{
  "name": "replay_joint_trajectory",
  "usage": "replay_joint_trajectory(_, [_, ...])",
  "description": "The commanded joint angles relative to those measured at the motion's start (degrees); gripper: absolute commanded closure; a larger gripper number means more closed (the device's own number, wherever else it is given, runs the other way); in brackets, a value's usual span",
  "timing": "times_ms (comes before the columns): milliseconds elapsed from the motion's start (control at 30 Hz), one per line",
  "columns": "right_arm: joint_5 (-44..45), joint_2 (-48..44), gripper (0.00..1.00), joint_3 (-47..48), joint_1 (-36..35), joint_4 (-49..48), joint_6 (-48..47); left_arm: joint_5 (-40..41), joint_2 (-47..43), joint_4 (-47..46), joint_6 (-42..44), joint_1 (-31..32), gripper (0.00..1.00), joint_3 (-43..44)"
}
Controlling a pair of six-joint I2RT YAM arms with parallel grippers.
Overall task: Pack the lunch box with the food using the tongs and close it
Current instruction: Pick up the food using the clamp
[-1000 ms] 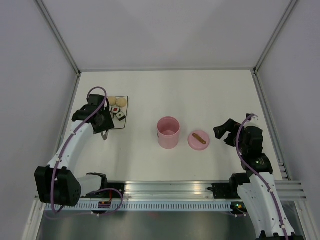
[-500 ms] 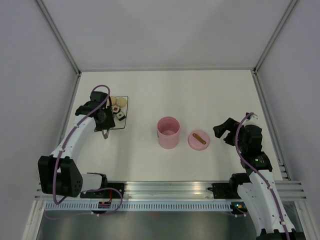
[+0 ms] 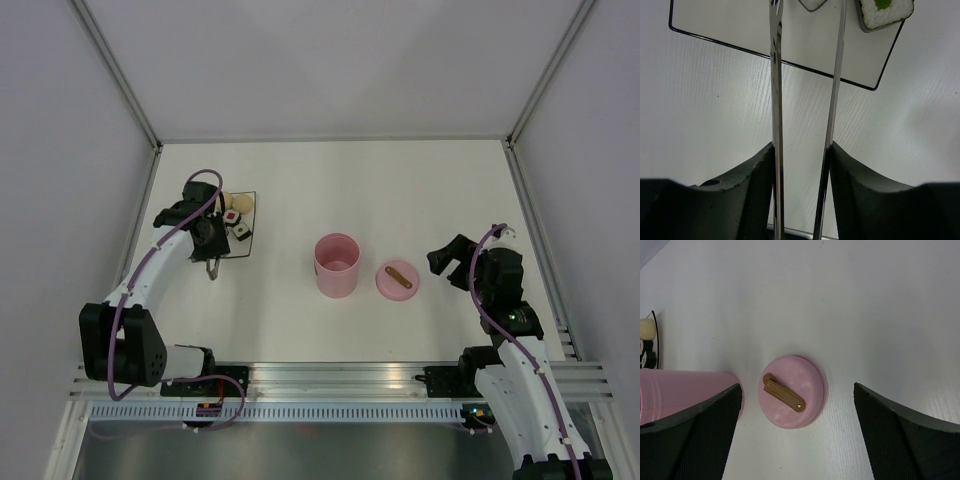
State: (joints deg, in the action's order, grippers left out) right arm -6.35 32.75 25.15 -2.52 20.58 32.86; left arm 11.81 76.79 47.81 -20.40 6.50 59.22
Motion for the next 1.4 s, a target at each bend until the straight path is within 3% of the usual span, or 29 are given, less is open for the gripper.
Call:
replay_joint_trajectory(0, [0.99,0.21,0.02,0.43,-0.11,-1.33,0.8,-1.18,-2.0,-2.28,1.86,-0.09,0.5,0.72])
replay_joint_trajectory(800, [1.78,-1.29,0.02,-0.18,-0.2,0.25,0.98,2.69,-9.46,1.85,0.45,-0.09,0.54,-0.86])
replay_joint_trajectory(1200, [5.99,4.86,0.02,-0.19,-0.2,1.48,4.84,-2.67,-10.96,7.72,1.59,1.32,0.58,11.95])
replay_joint_trajectory(1367, [10.3,4.78,0.02,0.17,-0.11,2.01,6.16,-4.86,-12.11,11.86,3.26,5.7,0.58,20.39])
